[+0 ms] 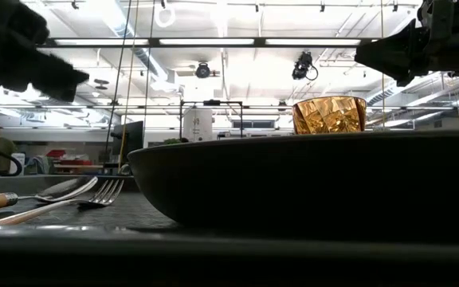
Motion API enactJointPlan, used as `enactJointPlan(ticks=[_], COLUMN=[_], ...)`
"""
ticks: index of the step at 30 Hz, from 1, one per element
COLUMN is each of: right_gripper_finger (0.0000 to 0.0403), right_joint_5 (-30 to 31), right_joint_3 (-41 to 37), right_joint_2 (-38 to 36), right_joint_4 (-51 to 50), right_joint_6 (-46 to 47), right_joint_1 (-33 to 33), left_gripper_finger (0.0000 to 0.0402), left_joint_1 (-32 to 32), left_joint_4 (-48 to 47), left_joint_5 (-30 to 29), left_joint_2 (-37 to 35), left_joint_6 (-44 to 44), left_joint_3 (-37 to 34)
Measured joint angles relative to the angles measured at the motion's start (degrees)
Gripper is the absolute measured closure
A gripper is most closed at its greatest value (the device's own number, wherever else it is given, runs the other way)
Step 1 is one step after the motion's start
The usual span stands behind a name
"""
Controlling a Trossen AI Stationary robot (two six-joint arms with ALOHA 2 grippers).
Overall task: Pick and place plate/cup/fork/spoon on tray
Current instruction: Return to Home Position
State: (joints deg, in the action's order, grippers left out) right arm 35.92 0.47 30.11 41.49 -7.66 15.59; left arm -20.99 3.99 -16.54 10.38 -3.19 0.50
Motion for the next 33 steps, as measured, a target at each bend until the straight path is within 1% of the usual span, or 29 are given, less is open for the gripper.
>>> enactJointPlan(ticks=[3,11,14,17,19,23,33], right_gripper_finger=[0.0266,0.0266,0.0266,0.0266,0.0266,0.0266,0.0266], right_joint_5=[0.01,0.0,0.0,0.0,0.0,0.0,0.0], right_joint_3=[0.02,0.0,0.01,0.01,0.0,0.01,0.02], right_joint_2=[0.0,0.0,0.0,0.0,-0.01,0.0,0.0], right_joint_4=[-0.01,-0.02,-0.02,-0.02,-0.06,-0.03,-0.04], right_joint_6=[0.01,0.0,0.01,0.01,0.0,0.02,0.0], right_joint_1=[0.0,0.02,0.02,0.01,0.0,0.01,0.0], left_gripper_finger=[0.0253,0.0253,0.0253,0.0253,0.0253,0.0253,0.0253], left_joint_1=[2.48,7.69,9.92,11.96,12.67,12.44,8.17], left_joint_4=[-0.07,-0.52,0.96,4.63,4.66,4.67,5.02], left_joint_5=[0.49,0.65,0.49,0.38,0.41,0.44,0.52], left_joint_2=[-3.09,-9.93,-10.26,-10.23,-10.13,-10.15,-10.17], left_joint_6=[-2.13,3.94,3.76,3.59,3.85,3.85,3.83], left_joint_3=[0.02,0.0,-0.07,-0.07,-0.08,-0.09,-0.09])
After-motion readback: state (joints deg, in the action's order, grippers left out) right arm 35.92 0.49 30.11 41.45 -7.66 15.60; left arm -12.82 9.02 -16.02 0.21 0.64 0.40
